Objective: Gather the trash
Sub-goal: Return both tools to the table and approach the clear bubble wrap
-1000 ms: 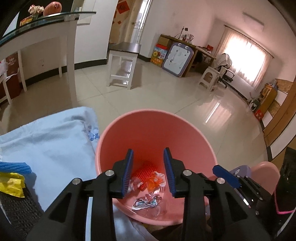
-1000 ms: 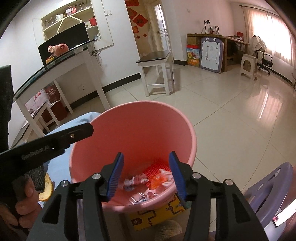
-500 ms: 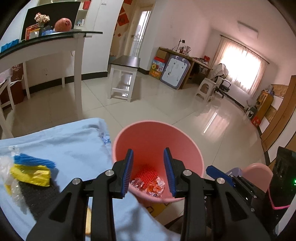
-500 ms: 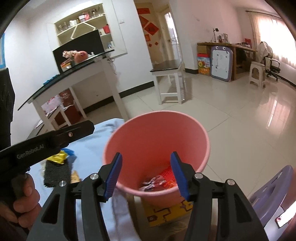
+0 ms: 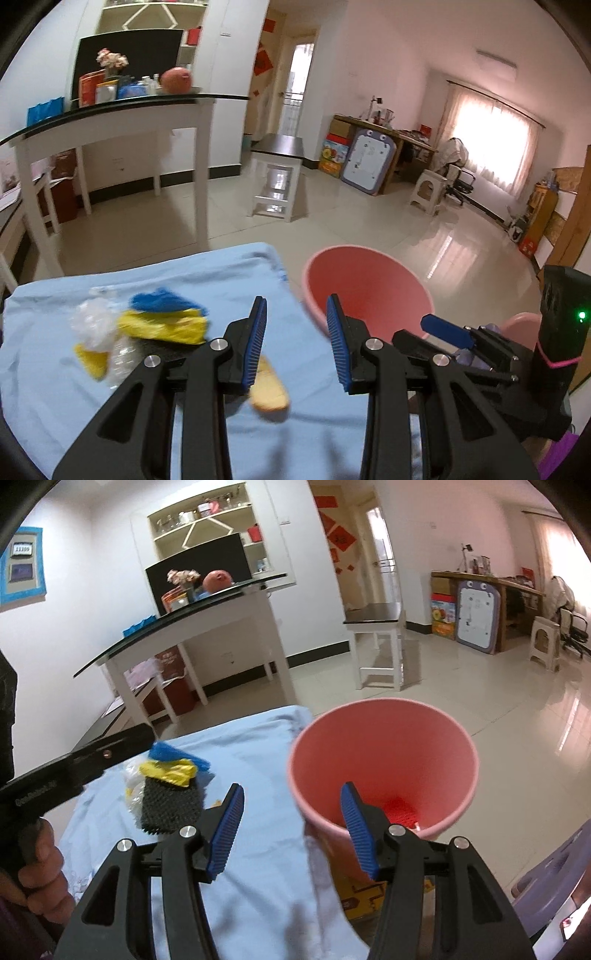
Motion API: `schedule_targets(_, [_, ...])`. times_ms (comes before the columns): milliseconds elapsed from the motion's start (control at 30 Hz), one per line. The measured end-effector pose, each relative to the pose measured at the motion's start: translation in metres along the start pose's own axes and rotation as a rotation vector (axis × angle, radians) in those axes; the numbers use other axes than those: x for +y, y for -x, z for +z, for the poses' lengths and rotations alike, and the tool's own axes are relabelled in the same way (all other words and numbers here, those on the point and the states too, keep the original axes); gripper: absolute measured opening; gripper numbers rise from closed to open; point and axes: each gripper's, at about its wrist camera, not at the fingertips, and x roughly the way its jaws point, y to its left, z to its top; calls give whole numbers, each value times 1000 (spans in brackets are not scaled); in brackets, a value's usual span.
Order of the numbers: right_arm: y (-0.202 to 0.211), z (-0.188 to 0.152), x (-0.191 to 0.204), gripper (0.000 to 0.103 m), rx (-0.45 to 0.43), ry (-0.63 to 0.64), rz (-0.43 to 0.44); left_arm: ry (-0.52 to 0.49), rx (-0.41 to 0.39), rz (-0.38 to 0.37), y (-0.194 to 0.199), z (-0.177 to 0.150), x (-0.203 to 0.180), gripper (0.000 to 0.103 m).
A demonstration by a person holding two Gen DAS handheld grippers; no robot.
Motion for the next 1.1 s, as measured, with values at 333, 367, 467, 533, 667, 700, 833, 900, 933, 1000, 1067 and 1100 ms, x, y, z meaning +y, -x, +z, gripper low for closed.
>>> schedule_targets(333, [-27,-12,30,54,85,33,72,87,29,132,28,-29,78,34])
schedule_targets(367, [-29,-14,32,54,91,37,77,96,36,144,30,-33,85,34])
schedule_targets(467, [-38,-17,39,54,114,52,93,135,69,191,31,-46,108,34])
schedule_targets(533, [-44,-19,42,54,129,54,105,162,96,215,28,-53,121,34])
schedule_targets(667, [-53,-20,46,54,150,60,119,182,129,237,14,-61,135,34])
schedule_targets(700, [-56,-21,47,54,156,62,119,189,133,237,10,-64,138,34])
schedule_targets(833, [-62,-21,48,54,172,57,122,194,142,243,-8,-64,143,34])
schedule_targets(900, [-64,-21,48,54,177,52,123,198,158,244,-17,-63,148,34])
schedule_targets(933, [-65,-21,48,54,178,49,129,201,166,248,-21,-62,149,34])
schedule_targets(1000, [-65,-20,49,54,179,46,152,208,179,251,-29,-63,153,34])
schedule_targets(1067, [-64,-19,54,54,173,55,180,209,189,263,-34,-63,154,34])
schedule_targets(1100, [-62,-19,56,54,169,63,192,211,196,266,-37,-64,154,34])
